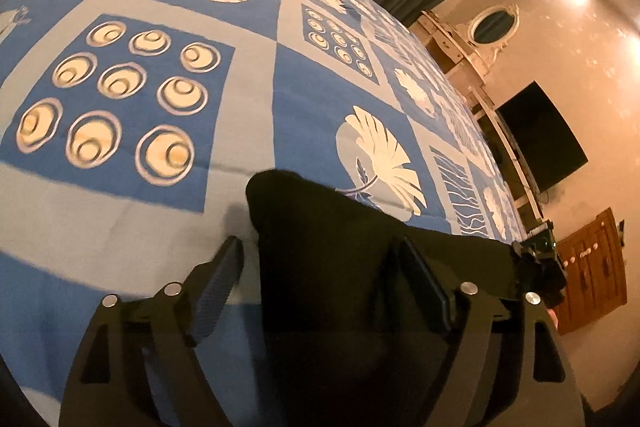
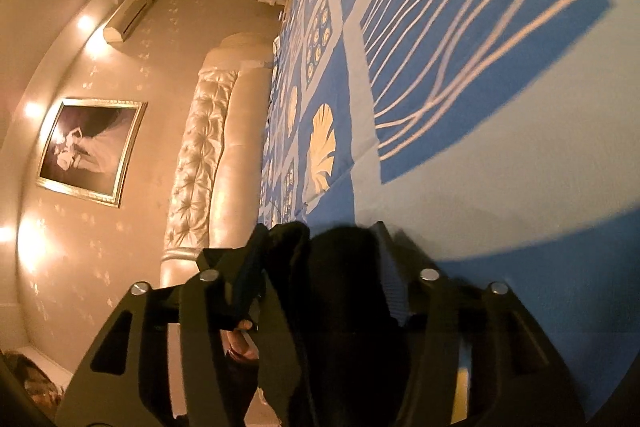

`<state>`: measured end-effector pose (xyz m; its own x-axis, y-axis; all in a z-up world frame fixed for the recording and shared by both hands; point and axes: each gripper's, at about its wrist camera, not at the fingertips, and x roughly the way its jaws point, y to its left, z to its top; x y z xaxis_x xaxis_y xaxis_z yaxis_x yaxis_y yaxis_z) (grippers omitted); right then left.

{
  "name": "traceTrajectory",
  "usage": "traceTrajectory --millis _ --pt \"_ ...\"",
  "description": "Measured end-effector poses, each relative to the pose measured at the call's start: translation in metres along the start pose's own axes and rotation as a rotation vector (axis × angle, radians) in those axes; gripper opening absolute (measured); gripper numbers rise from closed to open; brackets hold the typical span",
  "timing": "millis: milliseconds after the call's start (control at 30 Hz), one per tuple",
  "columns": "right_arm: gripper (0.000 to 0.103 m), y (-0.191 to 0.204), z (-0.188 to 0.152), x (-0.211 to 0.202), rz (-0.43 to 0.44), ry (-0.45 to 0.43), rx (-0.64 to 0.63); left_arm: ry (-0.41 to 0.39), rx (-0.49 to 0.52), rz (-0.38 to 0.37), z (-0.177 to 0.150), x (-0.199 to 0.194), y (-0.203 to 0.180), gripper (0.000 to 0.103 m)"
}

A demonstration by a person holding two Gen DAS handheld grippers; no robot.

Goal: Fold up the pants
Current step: 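Open both grippers and lift them away from the folded pants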

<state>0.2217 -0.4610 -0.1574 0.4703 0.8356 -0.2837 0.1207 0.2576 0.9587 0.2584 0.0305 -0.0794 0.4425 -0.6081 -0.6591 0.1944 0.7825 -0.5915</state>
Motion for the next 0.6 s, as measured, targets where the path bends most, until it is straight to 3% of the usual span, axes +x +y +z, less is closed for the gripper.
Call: traceTrajectory --millis 133,367,600 --pt "0.059 -0.008 -0.016 -0.029 0.028 -0.050 0.054 -0.009 -0.044 0.005 -0.014 -0.015 0.005 0.080" --pt "0.064 -0.023 -0.070 -0.078 0.062 -0.121 0.138 -0.025 -0.092 0.046 -0.068 -0.057 0.003 0.080" --pt "0.064 -0.019 -0.122 -0.097 -0.019 -0.152 0.153 -0.044 -0.121 0.111 -0.120 -0.097 -0.007 0.080"
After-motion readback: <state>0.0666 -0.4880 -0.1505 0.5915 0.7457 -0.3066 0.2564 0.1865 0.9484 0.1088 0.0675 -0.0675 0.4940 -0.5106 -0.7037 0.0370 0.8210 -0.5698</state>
